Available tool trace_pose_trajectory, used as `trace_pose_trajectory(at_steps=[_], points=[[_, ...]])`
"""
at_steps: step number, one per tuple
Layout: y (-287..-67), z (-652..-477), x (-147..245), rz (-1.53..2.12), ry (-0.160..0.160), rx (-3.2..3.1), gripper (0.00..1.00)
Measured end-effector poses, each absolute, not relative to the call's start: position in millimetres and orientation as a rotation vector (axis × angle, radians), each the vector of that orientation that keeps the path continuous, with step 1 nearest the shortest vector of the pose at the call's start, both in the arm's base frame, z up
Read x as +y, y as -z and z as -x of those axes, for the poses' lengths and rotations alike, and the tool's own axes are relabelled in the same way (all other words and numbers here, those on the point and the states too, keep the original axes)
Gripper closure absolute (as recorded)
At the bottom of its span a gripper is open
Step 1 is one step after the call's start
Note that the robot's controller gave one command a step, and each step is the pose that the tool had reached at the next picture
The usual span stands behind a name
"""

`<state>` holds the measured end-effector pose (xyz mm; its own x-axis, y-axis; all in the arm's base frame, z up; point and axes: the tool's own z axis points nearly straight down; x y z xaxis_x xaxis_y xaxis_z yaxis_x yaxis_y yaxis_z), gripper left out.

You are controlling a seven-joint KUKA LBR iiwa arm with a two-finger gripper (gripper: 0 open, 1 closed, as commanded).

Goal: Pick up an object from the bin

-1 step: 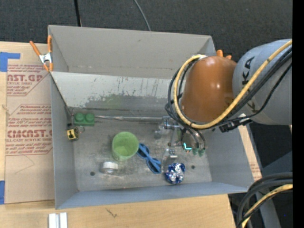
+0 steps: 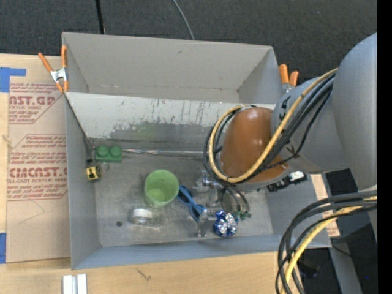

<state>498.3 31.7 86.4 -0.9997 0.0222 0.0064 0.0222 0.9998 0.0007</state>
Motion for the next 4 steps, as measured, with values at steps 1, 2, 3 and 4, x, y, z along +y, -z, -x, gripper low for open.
trace_pose_trajectory(at_steps=[1, 2, 3, 4], points=[[-90.2, -499.9, 32.1, 0.034, 0.002, -3.141, 1.00], [-90.2, -499.9, 32.0, 0.034, 0.002, -3.141, 0.00], [-90.3, -500.0, 31.9, 0.035, 0.003, -3.141, 1.00], [-249.2, -505.0, 18.7, -0.197, -0.001, -3.146, 1.00]])
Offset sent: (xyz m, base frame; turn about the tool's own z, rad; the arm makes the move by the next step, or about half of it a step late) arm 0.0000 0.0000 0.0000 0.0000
